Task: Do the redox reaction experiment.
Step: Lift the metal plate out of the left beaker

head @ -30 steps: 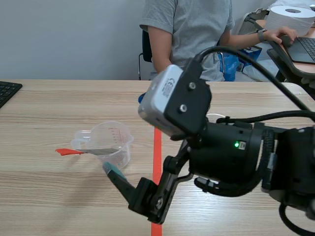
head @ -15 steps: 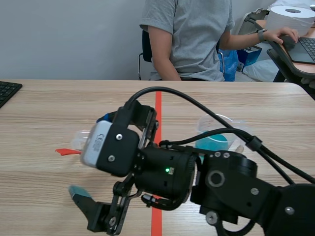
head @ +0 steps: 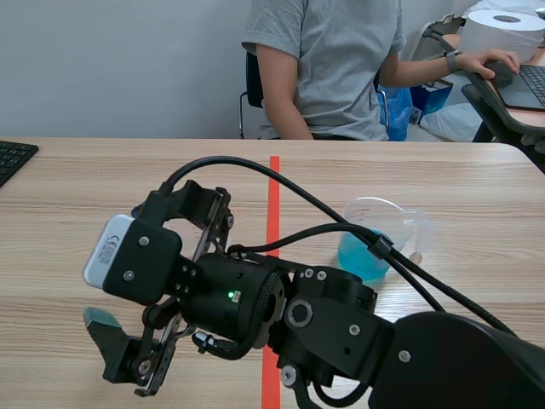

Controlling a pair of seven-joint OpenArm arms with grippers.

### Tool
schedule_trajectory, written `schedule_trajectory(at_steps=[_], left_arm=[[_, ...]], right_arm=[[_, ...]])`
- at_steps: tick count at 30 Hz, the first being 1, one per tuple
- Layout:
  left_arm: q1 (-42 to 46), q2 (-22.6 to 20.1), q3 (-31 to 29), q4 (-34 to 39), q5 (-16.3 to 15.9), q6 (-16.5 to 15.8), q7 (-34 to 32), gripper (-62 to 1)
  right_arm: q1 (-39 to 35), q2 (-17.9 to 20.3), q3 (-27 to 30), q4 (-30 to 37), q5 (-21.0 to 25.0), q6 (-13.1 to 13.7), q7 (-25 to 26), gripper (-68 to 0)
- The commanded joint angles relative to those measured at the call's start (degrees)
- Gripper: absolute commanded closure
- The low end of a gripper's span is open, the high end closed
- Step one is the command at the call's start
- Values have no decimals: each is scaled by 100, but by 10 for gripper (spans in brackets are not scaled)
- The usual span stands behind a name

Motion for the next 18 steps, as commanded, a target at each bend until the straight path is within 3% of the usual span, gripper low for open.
schedule_trajectory(at_steps=[1,11,16,18], left_arm=[[63,11,-44,96,-33,-11,-72,-623],[63,11,-44,96,-35,-13,-52,-623],[63,9,-46,96,-33,-11,-52,-622],[63,9,-46,96,-33,-11,-50,-545]], right_arm=[[70,-2,48,140,33,-162,46,-508],[70,0,48,140,33,-363,48,-319],[70,15,48,149,33,-619,50,-235],[70,28,55,170,35,-616,50,-203]])
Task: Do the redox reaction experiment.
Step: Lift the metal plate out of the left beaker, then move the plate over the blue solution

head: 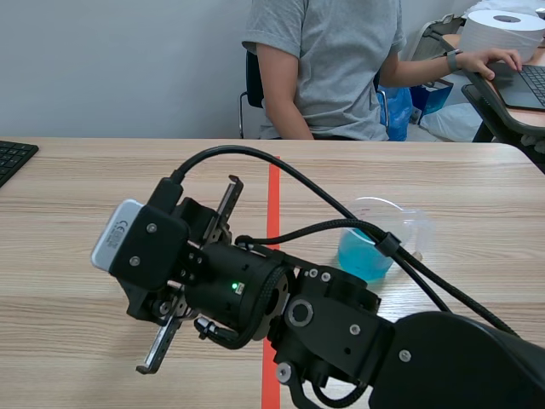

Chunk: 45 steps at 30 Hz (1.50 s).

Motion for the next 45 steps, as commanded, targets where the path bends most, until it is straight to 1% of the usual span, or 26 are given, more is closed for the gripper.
schedule_trajectory(at_steps=[1,6,11,13,15,19,22,27,35,40,45], left_arm=[[61,9,-46,96,-31,-11,-55,-512],[61,11,-46,96,-31,-9,-57,-361],[61,11,-46,96,-31,-9,-57,-197],[61,11,-46,96,-31,-9,-57,-145],[61,11,-46,96,-31,-9,-59,-110],[61,11,-46,96,-31,-9,-57,-46],[61,11,-46,96,-31,-9,-57,-38],[61,11,-46,96,-31,-9,-57,-38],[61,11,-46,96,-31,-9,-59,-38],[61,11,-46,96,-31,-9,-59,-38],[61,13,-46,96,-33,-9,7,-38]], right_arm=[[70,28,55,188,35,-46,52,-185],[70,76,55,310,42,-44,50,-106],[70,240,157,684,155,-28,44,-15],[70,306,214,846,240,4,2,-15],[70,363,275,999,302,28,-109,-15],[70,494,448,1281,586,267,-221,-15],[70,570,599,1488,844,367,-402,-15],[70,599,949,1740,1233,800,-728,-15],[70,597,1513,2184,1670,1325,-1290,-15],[70,597,1878,2579,2037,1709,-1759,-15],[68,599,2282,3034,2439,2079,-2347,-15]])
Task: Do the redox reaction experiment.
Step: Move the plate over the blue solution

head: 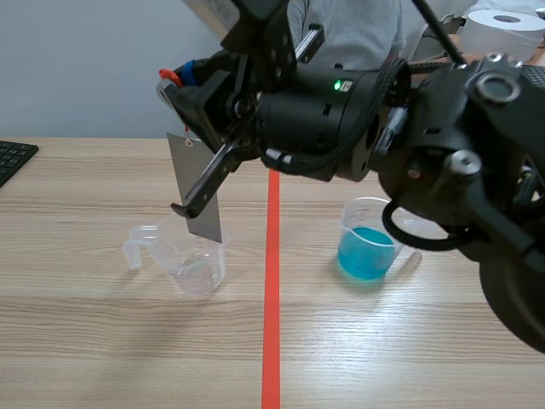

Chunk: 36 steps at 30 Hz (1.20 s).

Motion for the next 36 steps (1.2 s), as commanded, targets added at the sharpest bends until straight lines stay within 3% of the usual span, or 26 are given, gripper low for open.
schedule_trajectory(at_steps=[1,3,12,27,36], left_arm=[[61,11,-42,92,-31,-9,-22,-38],[61,11,-42,92,-31,-7,-26,-38],[59,11,-42,92,-31,-9,-87,-38],[61,11,-42,92,-31,-9,-39,-38],[61,13,-42,92,-31,-9,-39,-38]], right_arm=[[70,0,142,247,149,44,-94,-15],[70,2,310,420,286,59,-365,-15],[52,55,1250,905,1104,754,-1316,-15],[-490,990,3414,931,2269,2024,-1462,-15],[-911,1749,4269,866,2949,2035,-1401,-15]])
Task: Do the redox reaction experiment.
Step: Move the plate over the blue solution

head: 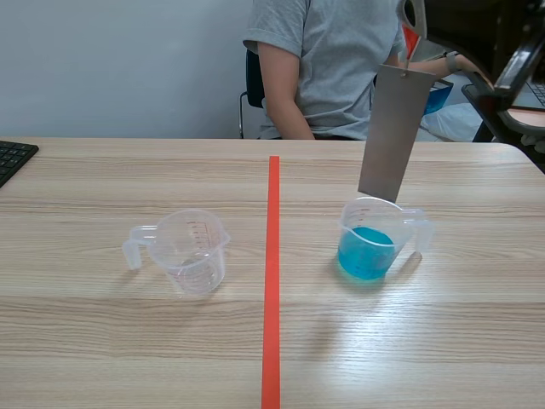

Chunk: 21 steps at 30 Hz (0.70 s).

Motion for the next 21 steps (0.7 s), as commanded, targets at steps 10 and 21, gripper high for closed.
schedule_trajectory(at_steps=[10,21], left_arm=[[61,13,-42,92,-31,-11,-31,-38],[61,13,-42,92,-31,-11,-35,-38]], right_arm=[[20,632,280,-785,258,31,813,-15],[597,632,-245,-1325,249,31,920,-15]])
